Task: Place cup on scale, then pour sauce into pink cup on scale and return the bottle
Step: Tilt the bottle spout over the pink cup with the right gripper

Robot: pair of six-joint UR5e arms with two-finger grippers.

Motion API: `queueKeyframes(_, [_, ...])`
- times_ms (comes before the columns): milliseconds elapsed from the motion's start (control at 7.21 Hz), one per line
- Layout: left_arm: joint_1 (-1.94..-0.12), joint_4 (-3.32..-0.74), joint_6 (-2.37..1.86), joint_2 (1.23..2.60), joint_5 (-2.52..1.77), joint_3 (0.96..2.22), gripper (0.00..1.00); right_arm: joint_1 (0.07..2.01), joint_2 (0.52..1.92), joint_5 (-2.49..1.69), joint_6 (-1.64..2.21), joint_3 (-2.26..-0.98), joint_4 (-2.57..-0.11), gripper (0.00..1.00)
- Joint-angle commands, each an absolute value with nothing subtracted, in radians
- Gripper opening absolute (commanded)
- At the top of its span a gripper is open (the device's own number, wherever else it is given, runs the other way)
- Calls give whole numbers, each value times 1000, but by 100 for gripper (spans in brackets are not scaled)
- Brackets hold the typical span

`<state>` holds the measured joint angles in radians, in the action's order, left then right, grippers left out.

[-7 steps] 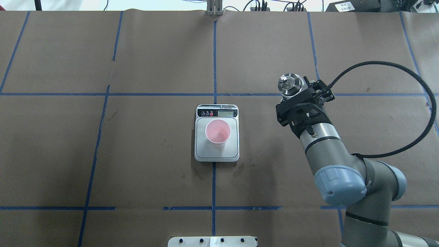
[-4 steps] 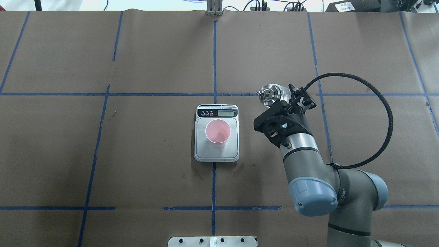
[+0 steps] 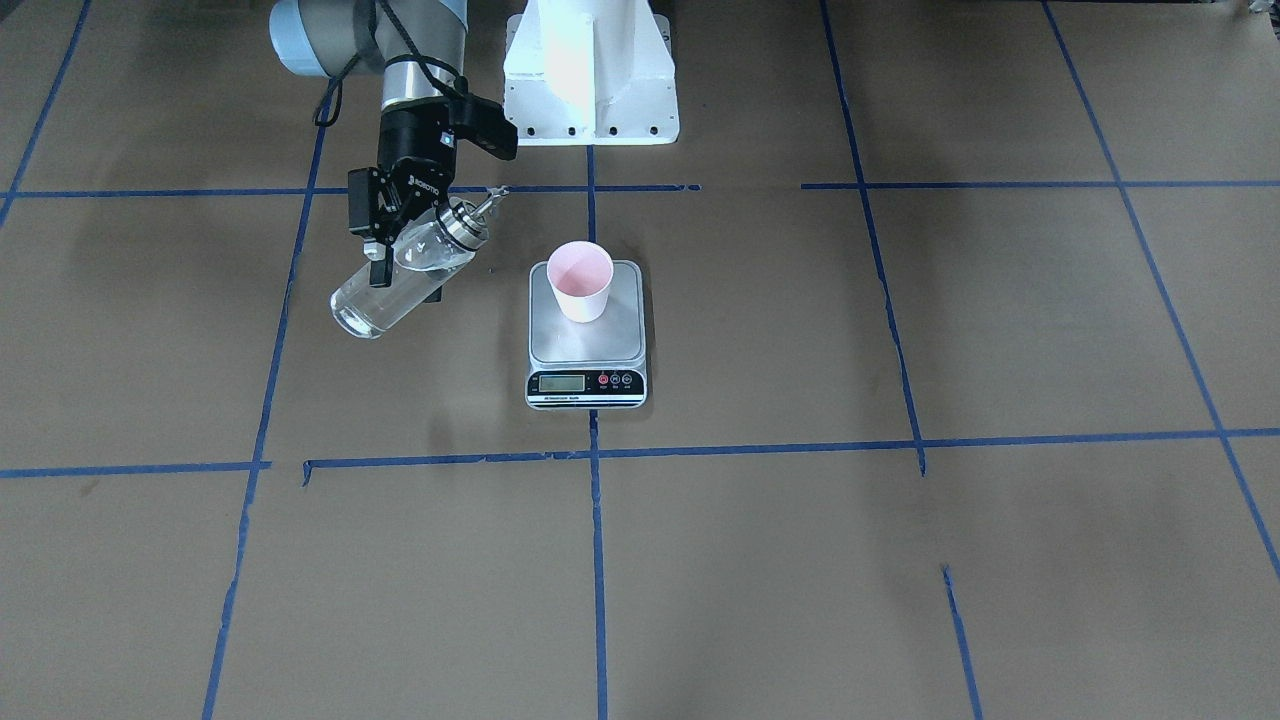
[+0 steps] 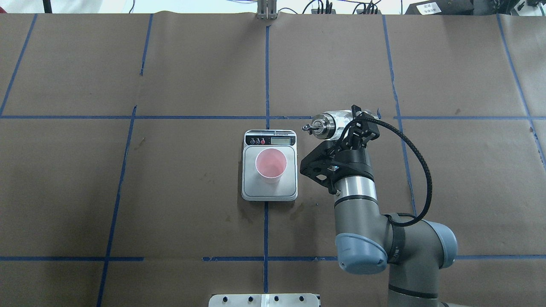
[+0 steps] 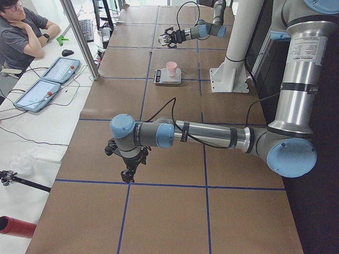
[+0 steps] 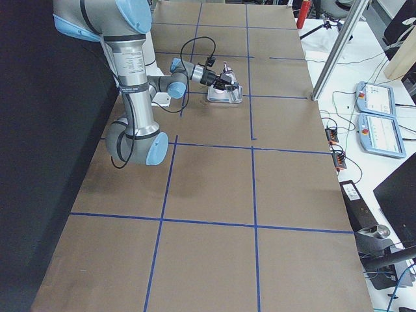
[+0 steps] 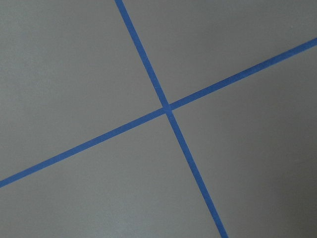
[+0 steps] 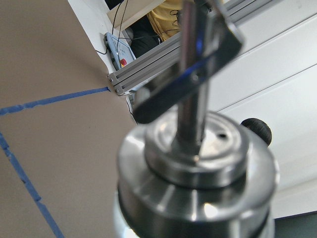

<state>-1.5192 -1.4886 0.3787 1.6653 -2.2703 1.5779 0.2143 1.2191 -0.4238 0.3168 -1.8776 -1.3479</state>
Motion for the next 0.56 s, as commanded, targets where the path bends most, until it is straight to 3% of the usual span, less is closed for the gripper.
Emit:
queueKeyframes(0, [-1519, -1489, 379, 1669, -2272, 1577, 100, 195, 1171, -335, 281, -1800, -1414, 0])
queueKeyframes(416, [-1519, -1488, 379, 1669, -2272, 1580, 100, 190, 1169, -281, 111, -1795, -1474, 0])
